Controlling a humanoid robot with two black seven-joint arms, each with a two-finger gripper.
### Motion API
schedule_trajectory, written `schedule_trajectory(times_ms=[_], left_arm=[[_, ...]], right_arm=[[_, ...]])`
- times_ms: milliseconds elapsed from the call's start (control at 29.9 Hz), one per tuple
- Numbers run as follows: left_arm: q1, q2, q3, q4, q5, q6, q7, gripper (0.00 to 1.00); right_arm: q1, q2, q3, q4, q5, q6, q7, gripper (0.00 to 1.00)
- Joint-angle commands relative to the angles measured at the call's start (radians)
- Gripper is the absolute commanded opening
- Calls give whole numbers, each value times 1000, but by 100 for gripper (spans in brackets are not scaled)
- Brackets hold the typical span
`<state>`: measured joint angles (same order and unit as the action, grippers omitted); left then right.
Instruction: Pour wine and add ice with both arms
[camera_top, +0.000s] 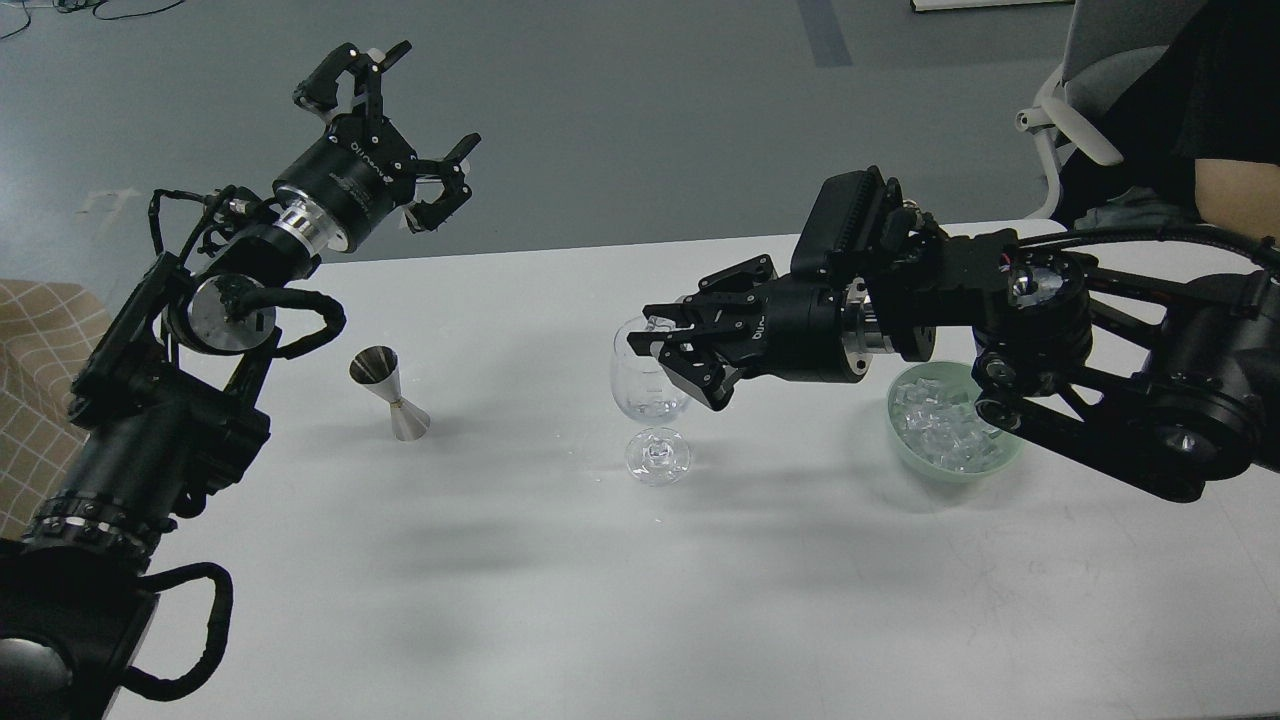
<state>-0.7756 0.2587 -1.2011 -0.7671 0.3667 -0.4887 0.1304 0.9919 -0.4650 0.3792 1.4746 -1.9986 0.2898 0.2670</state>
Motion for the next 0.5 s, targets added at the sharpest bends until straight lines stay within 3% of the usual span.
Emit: schedule_trajectory(times_ms=[0, 468], left_arm=[[-2, -1, 0, 0, 0, 0, 0, 98], [-7, 1, 0, 0, -3, 0, 0, 98]], right_arm=[[-1, 0, -6, -2, 0, 0, 0, 10], [-1, 25, -3, -8, 0, 0, -18, 18]])
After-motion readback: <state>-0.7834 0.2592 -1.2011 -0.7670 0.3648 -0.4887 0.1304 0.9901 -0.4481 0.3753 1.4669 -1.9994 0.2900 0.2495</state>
